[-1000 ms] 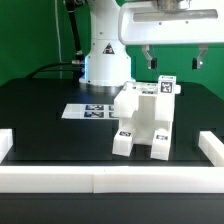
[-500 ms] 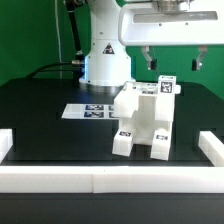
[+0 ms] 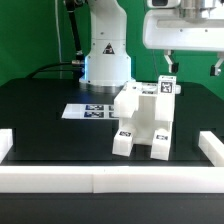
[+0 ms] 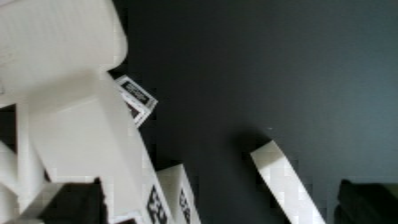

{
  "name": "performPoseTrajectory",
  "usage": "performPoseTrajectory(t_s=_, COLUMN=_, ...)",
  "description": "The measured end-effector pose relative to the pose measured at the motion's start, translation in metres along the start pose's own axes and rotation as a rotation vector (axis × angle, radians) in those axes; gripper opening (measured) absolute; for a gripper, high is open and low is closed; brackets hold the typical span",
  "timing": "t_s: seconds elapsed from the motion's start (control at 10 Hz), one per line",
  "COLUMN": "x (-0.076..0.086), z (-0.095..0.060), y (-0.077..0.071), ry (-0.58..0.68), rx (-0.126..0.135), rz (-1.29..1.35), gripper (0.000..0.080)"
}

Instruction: Assemble chair

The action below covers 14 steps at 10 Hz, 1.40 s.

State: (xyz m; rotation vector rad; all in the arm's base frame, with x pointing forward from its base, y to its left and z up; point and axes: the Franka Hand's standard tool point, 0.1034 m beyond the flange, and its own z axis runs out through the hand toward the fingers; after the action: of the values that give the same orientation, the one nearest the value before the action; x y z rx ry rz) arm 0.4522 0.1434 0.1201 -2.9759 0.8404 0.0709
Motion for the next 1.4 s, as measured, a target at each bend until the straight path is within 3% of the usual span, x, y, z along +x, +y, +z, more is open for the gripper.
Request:
performPoseTrajectory(t_s=0.3, x=0.0, z=0.018, y=-0.006, ry=0.005, rx=-0.023, rz=-0.004, gripper=0.0648)
performPoseTrajectory(t_s=0.7, x=0.002, z=0.034, y=0.008, ry=0.005, rx=-0.047, rz=-0.03, gripper=0.0648)
performPoseTrajectory(t_s=1.4, x=0.012, z=0.039, y=0.028, ry=0.002, rx=-0.063, rz=-0.084, gripper=0.0648)
